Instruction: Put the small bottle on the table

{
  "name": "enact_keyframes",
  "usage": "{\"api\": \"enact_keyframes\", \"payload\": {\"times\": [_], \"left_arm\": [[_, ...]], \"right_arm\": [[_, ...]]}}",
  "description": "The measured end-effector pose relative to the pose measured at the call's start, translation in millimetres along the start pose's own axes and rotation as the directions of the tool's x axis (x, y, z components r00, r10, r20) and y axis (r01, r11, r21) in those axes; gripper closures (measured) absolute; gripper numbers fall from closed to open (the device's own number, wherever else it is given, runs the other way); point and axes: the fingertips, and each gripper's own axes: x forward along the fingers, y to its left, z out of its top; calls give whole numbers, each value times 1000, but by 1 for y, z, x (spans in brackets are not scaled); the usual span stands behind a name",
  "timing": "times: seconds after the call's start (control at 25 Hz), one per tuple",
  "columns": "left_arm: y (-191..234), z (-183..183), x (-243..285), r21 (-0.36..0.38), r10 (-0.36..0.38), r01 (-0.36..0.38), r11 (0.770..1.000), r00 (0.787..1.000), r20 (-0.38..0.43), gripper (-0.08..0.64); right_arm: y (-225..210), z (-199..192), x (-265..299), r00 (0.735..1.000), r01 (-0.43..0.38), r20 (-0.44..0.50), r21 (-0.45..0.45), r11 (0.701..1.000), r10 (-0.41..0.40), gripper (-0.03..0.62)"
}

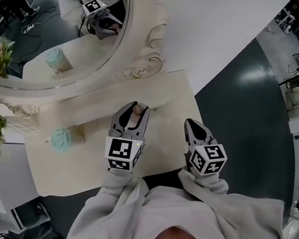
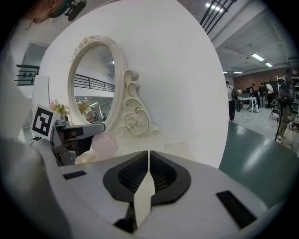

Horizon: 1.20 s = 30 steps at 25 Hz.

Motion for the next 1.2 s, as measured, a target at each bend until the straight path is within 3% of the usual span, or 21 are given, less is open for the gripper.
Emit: {"api": "enact_keyframes", "payload": {"times": [0.56, 1.2], "left_arm": [[13, -15, 66, 77, 34, -32, 997, 999, -23, 403], [20, -16, 104, 43, 34, -34, 998, 999, 14, 402]], "right_arm": [[-6, -4, -4, 1000, -7, -31, -26, 1000, 7, 555], [-13, -16, -12, 998, 38, -40, 7, 999, -38, 555]]}}
